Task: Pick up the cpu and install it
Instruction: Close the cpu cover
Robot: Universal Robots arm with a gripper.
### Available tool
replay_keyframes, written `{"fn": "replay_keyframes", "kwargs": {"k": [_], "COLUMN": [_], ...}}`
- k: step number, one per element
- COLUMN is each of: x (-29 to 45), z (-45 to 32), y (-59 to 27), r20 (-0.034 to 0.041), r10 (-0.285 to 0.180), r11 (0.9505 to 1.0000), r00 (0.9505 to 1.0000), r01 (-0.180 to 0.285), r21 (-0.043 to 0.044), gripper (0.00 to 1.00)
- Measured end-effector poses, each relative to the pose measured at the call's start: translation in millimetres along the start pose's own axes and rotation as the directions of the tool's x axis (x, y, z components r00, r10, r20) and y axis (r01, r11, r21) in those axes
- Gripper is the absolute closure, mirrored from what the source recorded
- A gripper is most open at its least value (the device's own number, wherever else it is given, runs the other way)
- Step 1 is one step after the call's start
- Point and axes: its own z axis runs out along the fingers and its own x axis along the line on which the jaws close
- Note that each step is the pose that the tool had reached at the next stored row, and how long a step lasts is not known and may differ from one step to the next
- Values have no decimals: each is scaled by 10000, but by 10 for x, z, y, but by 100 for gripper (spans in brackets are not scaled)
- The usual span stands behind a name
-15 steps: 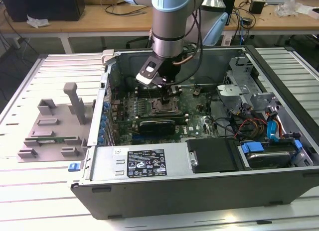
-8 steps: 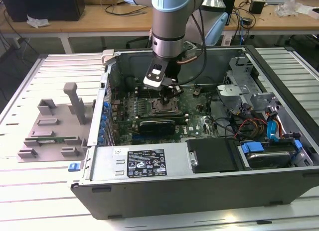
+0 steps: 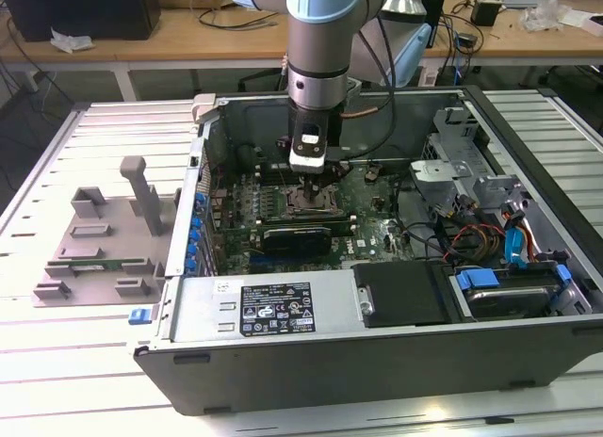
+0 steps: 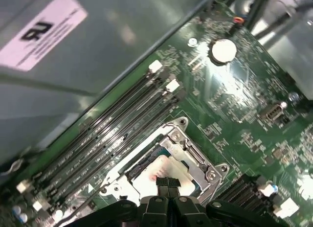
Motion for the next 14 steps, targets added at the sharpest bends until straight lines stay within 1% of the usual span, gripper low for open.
{"fn": "replay_keyframes", "kwargs": {"k": [3,5,6,7,8,9,10,12,13,14], "x": [0,0,0,0,0,0,0,0,0,0], "z": [2,4,5,7,8,9,10,11,12,14], "y": [0,0,0,0,0,0,0,0,0,0], "r20": [13,24,32,43,47,51,56,62,68,74], "r10": [-631,-1212,-1708,-2290,-2549,-2733,-3046,-3418,-3768,-4173], "r11": [9980,9926,9853,9734,9670,9619,9525,9398,9263,9087], "r00": [9980,9926,9853,9734,9670,9619,9525,9398,9263,9087], "r01": [631,1212,1708,2290,2549,2733,3046,3417,3768,4173], "r21": [7,14,20,29,33,36,40,47,53,60], "gripper": [89,89,89,89,89,89,89,89,89,89]}}
